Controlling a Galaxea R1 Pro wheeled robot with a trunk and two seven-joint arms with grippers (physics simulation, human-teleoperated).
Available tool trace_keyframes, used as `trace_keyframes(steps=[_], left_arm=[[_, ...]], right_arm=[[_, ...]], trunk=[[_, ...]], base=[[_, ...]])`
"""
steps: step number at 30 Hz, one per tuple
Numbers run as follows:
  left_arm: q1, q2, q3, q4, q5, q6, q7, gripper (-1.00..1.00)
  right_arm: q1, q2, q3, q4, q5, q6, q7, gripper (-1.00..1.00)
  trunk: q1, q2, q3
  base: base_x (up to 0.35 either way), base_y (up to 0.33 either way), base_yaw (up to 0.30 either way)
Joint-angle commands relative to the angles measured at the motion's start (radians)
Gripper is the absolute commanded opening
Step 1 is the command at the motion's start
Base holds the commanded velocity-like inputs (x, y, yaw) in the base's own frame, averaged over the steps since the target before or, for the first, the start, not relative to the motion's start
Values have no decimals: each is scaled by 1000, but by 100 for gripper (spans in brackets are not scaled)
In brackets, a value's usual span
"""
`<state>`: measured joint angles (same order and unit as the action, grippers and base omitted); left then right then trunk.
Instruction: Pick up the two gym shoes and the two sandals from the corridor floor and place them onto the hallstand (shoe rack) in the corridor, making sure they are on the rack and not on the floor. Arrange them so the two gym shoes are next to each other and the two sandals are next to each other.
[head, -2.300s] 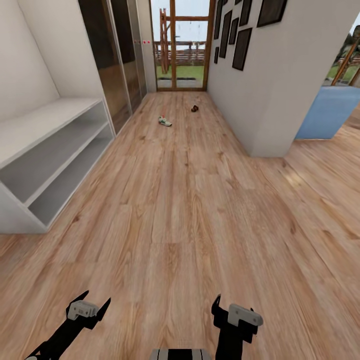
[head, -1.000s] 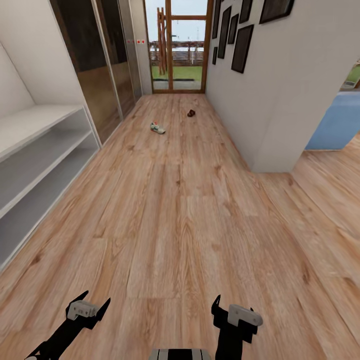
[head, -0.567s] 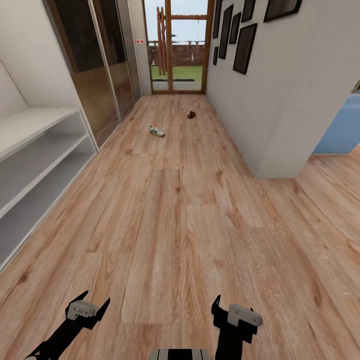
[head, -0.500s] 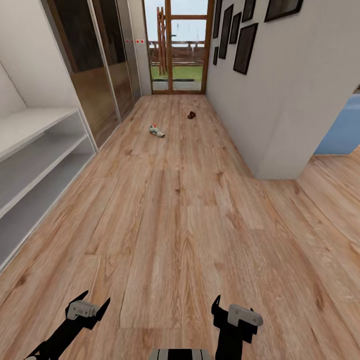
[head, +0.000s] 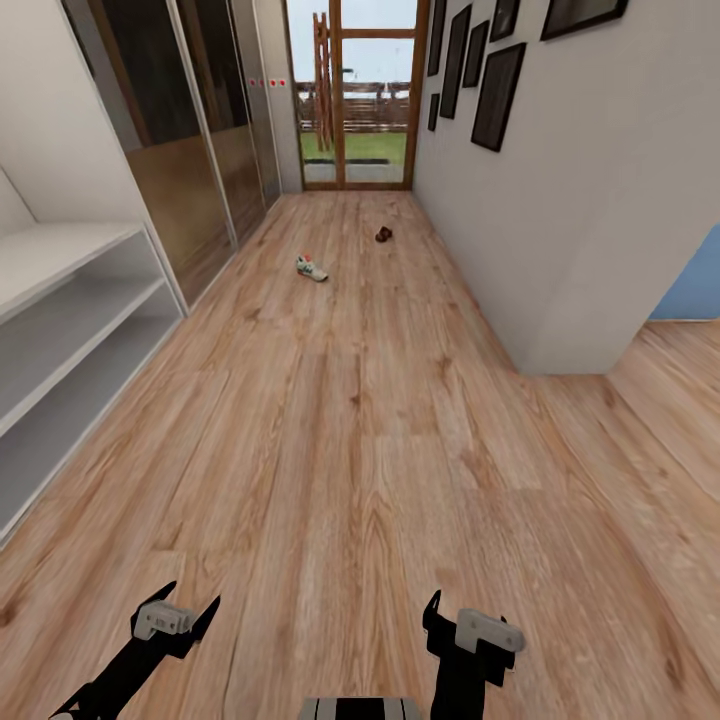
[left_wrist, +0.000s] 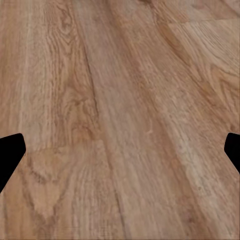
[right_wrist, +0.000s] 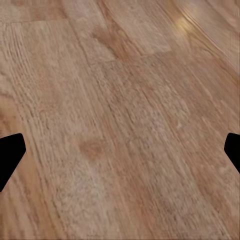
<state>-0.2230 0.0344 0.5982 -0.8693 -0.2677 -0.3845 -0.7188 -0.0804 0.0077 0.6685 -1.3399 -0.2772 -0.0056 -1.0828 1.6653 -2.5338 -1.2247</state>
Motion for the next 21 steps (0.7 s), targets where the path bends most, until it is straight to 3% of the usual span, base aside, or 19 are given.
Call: trace_keyframes(steps=[1, 21], left_arm=[[-1, -1, 4, -1, -8, -5, -4, 100], [-1, -3, 3, -1, -11, -5, -3, 100]], right_arm=[[-1, 0, 2, -1, -5, -1, -5, 100], [-1, 0, 2, -1, -5, -1, -5, 100]], trunk=[[0, 0, -1], [0, 0, -1]], base=[[324, 0, 0], [324, -11, 0]])
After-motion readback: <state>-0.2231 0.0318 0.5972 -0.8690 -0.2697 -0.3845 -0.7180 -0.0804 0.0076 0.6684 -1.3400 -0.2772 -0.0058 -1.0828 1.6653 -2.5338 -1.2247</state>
